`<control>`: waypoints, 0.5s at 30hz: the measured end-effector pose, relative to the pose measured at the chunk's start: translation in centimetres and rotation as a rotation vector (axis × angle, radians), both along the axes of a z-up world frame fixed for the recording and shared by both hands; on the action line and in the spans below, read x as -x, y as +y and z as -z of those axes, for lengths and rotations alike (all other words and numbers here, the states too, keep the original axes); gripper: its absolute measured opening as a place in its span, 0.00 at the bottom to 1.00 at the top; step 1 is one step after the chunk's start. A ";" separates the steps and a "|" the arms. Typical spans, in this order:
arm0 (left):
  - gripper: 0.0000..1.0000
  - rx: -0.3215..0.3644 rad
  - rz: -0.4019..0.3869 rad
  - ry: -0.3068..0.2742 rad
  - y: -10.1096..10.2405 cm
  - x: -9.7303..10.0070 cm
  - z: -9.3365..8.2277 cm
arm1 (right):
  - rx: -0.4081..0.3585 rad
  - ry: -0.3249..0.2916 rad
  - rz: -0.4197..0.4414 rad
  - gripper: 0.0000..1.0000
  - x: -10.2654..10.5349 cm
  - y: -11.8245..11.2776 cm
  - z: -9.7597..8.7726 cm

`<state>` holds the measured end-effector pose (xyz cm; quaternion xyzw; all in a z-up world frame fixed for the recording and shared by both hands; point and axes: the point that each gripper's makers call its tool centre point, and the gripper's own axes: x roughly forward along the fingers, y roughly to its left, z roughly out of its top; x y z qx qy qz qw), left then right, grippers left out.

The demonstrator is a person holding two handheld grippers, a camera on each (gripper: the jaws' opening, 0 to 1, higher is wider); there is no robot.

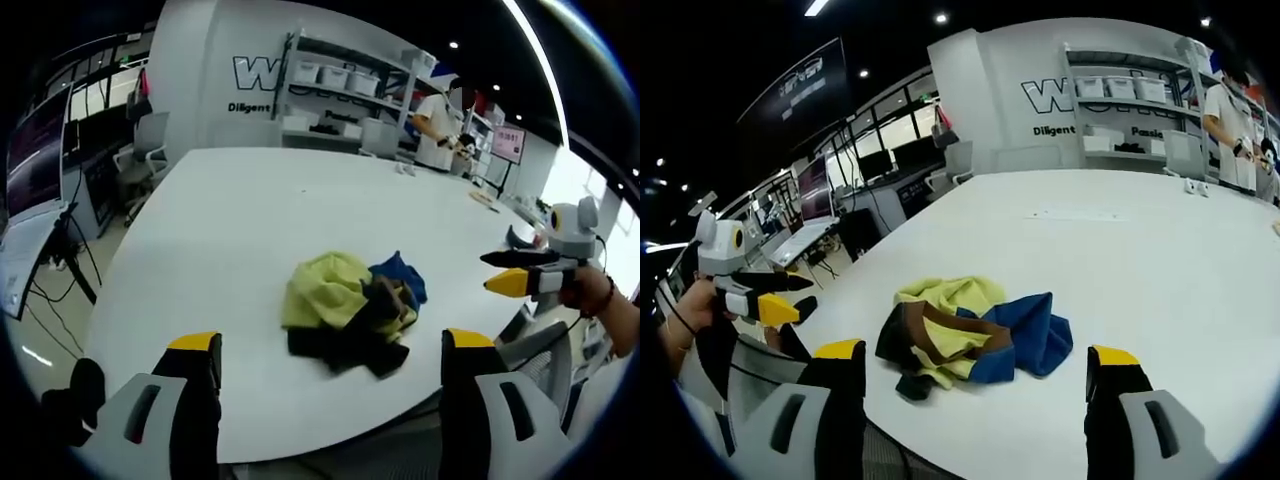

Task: Fold the garment on the visible template until the final outline fits inside the template.

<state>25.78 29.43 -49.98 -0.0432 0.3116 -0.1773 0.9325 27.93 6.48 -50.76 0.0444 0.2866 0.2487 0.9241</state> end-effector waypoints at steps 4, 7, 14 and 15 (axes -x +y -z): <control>0.89 -0.004 0.002 0.005 0.1 0.1 0.1 | 0.002 -0.003 -0.002 0.89 0.0 0.1 0.0; 0.89 -0.008 0.003 0.005 0.2 0.1 0.1 | 0.003 -0.002 -0.002 0.89 0.1 0.1 0.0; 0.89 -0.001 0.005 0.009 0.0 0.1 0.2 | -0.009 0.002 0.010 0.87 0.1 -0.1 0.0; 0.88 -0.004 0.002 0.010 0.1 0.1 0.3 | -0.009 0.001 0.010 0.87 0.1 -0.1 -0.1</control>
